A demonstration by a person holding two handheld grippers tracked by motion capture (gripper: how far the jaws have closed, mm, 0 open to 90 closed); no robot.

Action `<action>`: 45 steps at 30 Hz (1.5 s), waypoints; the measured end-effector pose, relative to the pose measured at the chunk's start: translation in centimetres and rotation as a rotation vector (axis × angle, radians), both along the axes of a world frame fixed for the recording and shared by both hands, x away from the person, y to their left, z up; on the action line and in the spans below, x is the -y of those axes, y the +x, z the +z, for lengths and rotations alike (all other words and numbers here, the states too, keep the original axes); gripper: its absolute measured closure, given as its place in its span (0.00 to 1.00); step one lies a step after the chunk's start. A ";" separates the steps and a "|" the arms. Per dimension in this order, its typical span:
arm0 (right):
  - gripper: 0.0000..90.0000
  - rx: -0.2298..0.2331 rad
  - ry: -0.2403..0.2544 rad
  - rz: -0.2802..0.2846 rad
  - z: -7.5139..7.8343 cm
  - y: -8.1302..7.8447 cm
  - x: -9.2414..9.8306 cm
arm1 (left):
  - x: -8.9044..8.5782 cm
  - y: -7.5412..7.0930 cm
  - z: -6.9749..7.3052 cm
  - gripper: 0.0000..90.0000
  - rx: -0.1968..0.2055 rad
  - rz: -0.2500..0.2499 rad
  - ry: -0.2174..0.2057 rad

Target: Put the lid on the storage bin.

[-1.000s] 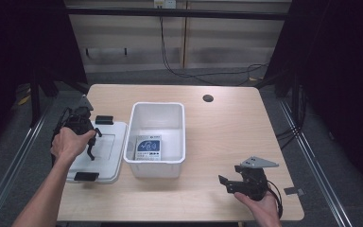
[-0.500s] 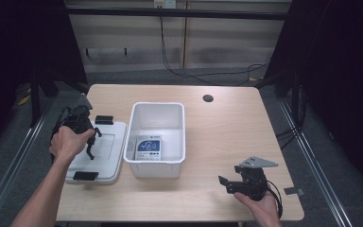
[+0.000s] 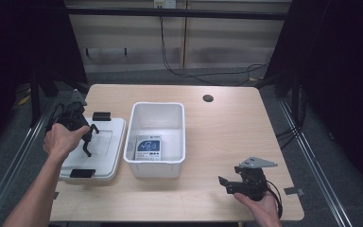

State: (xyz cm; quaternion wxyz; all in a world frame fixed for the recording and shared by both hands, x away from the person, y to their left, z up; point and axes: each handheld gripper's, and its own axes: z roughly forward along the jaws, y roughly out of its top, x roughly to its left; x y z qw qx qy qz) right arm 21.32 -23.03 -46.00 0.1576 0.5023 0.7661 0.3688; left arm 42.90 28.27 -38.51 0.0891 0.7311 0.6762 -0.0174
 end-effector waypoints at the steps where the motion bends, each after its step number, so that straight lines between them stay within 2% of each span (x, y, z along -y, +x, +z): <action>1: 0.28 0.000 -0.004 0.000 0.0 0.0 0.0 | -0.1 0.0 0.2 0.95 0.000 -0.003 -0.002; 2: 0.28 -0.001 -0.002 -0.001 0.0 0.0 0.0 | -0.2 -0.1 0.4 0.95 0.010 0.006 -0.017; 10: 0.28 -0.001 -0.003 -0.002 0.0 0.0 0.0 | -0.8 -0.2 1.2 0.95 0.021 -0.018 -0.074; 12: 0.28 -0.003 -0.002 -0.004 0.0 0.0 0.0 | -1.0 -0.3 1.4 0.95 0.030 -0.010 -0.076; 16: 0.28 0.001 -0.005 0.001 -0.1 0.0 0.0 | -1.5 -0.4 2.1 0.94 0.047 0.002 -0.113; 18: 0.28 -0.001 -0.006 0.001 -0.1 0.1 0.0 | -1.7 -0.5 2.5 0.95 0.052 -0.004 -0.119; 25: 0.28 -0.004 -0.007 0.002 -0.1 0.1 0.0 | -2.5 -0.6 3.7 0.94 0.056 -0.004 -0.108; 29: 0.28 -0.001 -0.006 0.002 -0.1 0.0 0.0 | -2.6 -0.6 4.3 0.94 0.064 -0.010 -0.125; 35: 0.28 -0.005 -0.007 -0.003 -0.1 0.0 0.0 | -2.6 -0.6 5.3 0.94 0.071 -0.017 -0.124; 45: 0.28 -0.006 -0.007 -0.003 -0.1 0.0 0.0 | -2.5 -0.7 7.1 0.95 0.073 -0.023 -0.099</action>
